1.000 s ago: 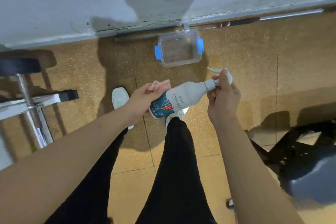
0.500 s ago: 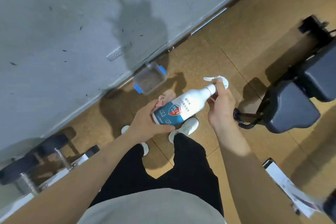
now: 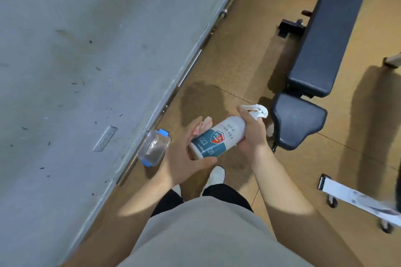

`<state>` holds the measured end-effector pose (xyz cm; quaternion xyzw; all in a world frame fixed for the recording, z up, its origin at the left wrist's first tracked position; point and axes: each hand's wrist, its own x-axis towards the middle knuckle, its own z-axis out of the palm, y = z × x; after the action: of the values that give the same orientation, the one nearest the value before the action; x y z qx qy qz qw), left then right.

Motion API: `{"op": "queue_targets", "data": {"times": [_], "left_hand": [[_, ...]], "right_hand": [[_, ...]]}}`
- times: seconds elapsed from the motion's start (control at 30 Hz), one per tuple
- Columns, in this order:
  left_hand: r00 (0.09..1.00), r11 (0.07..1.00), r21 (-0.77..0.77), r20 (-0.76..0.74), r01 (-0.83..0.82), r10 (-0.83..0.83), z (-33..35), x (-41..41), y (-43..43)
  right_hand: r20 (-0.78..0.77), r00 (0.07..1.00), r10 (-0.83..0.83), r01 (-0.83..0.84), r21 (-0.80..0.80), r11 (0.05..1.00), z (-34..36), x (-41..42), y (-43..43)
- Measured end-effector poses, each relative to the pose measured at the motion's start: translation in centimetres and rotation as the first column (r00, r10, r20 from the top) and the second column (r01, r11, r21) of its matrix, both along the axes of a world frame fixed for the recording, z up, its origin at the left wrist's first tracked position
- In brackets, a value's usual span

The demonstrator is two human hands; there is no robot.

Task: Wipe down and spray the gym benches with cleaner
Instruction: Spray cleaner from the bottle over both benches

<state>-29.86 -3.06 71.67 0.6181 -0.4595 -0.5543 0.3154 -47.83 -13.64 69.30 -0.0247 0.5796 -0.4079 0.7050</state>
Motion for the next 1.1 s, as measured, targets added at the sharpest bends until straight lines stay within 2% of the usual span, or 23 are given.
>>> {"op": "queue_targets", "data": {"times": [0.13, 0.3, 0.4, 0.57, 0.7, 0.8, 0.9, 1.1], "left_hand": [[0.984, 0.984, -0.053, -0.043, 0.169, -0.172, 1.4, -2.9, -4.0], [0.933, 0.932, -0.047, 0.04, 0.359, -0.357, 1.0, -5.6, -8.4], [0.917, 0.919, -0.002, 0.071, 0.394, -0.392, 0.4, -7.5, -11.2], [0.882, 0.874, 0.144, 0.018, 0.464, -0.471, -1.6, -10.9, -16.3], [0.786, 0.76, 0.211, -0.077, 0.614, -0.614, -2.2, -13.4, -22.2], [0.714, 0.677, 0.234, -0.156, 0.698, -0.682, -2.5, -15.0, -26.9], [0.643, 0.602, 0.24, -0.169, 0.762, -0.747, -2.9, -16.9, -31.2], [0.541, 0.49, 0.247, -0.228, 0.836, -0.809, -3.3, -20.1, -35.4]], "right_hand": [[0.064, 0.991, -0.116, 0.118, -0.017, 0.993, 0.9, -4.1, -1.8], [0.008, 0.974, -0.225, 0.225, -0.045, 0.973, 1.7, -8.4, -3.4], [-0.065, 0.952, -0.299, 0.296, -0.059, 0.953, 1.8, -10.6, -5.0], [-0.134, 0.912, -0.388, 0.383, -0.062, 0.922, 1.0, -14.1, -7.7], [-0.09, 0.833, -0.547, 0.549, 0.009, 0.836, 0.4, -16.6, -9.7], [-0.121, 0.761, -0.637, 0.646, 0.062, 0.761, 1.1, -17.7, -12.0], [-0.139, 0.666, -0.733, 0.746, 0.14, 0.651, 1.9, -19.1, -14.2], [-0.238, 0.583, -0.777, 0.812, 0.14, 0.567, 2.6, -21.9, -16.1]]}}
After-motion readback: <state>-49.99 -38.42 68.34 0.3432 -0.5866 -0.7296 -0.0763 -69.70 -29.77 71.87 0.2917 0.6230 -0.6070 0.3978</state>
